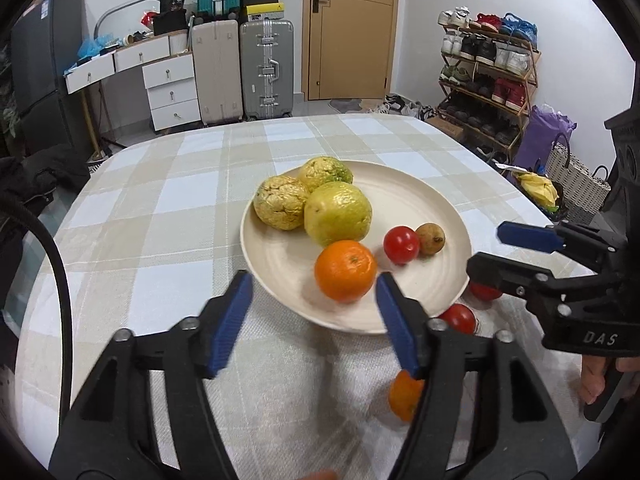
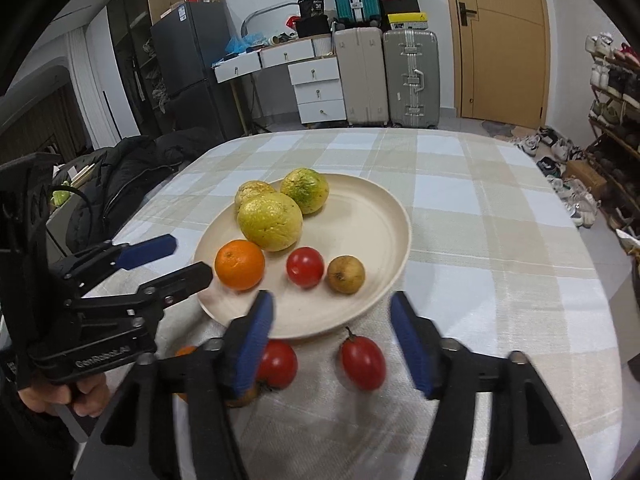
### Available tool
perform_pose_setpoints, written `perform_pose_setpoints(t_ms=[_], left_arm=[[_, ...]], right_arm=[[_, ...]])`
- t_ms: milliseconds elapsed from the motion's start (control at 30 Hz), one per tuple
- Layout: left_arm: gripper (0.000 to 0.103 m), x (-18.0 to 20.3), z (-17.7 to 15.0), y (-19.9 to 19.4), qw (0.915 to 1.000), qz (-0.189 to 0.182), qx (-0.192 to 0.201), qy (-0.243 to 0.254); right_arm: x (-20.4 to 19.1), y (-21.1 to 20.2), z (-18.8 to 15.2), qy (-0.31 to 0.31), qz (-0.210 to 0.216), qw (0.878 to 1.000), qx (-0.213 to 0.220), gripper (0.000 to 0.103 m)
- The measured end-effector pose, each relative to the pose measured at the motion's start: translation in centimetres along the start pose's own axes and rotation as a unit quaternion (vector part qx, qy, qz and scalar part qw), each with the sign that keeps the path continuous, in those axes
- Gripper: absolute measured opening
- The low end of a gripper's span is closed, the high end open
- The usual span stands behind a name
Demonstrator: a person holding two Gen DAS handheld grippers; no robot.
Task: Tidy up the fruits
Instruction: 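Lower orange and tomato onto the plate and open both tools, then withdraw both tools from the plate toward the remaining fruits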
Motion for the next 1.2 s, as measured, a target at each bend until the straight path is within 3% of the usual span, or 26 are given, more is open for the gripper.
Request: perform_pose_setpoints(t_ms=[33, 133, 300, 367, 633, 867, 1200], left_arm=[[0.078, -0.1, -0.2, -0.5, 1.0000, 0.001, 0.005, -0.001], [0.083, -0.1, -0.6, -2.0, 0.9998, -0.003, 0.017, -0.001], [0.091, 0.3, -1.6, -4.3, 0.9995, -0.011, 0.028, 0.006], [0.103, 0.5, -2.0, -5.1, 0.9993, -0.012, 0.035, 0.009], [0.103, 0.9, -3.2, -7.5, 0.9989, -0.016, 0.043, 0.006], [0.103, 1.3, -3.8, -7.3, 0.9992, -0.012, 0.035, 0.017], [0.103, 1.5, -4.1, -5.6, 0.9997, -0.011, 0.014, 0.019]], right_arm=[[0.1, -0.4, -0.1, 0.002, -0.002, 1.000, 0.007, 0.090], [0.6, -1.4, -0.4, 0.017, 0.000, 1.000, 0.022, 0.100], [0.8, -2.4, -0.8, 0.016, -0.004, 1.000, 0.026, 0.103], [0.8, -2.8, -1.1, 0.013, -0.008, 0.999, 0.029, 0.103], [1.4, -3.0, -1.9, 0.017, -0.009, 0.999, 0.032, 0.103], [1.9, -2.4, -2.1, 0.018, -0.020, 0.999, 0.021, 0.103], [3.4, -0.4, -2.7, 0.034, -0.016, 0.999, -0.029, 0.103]])
Point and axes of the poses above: each gripper's, at about its wrist camera, not at the fingertips, and y roughly the way its jaws point, x to its right, z to its top, the point moved 4 cm from there along y, roughly the way its jaws point, and after that the axes turned 5 degrees about -x, right-handed, at the moved point
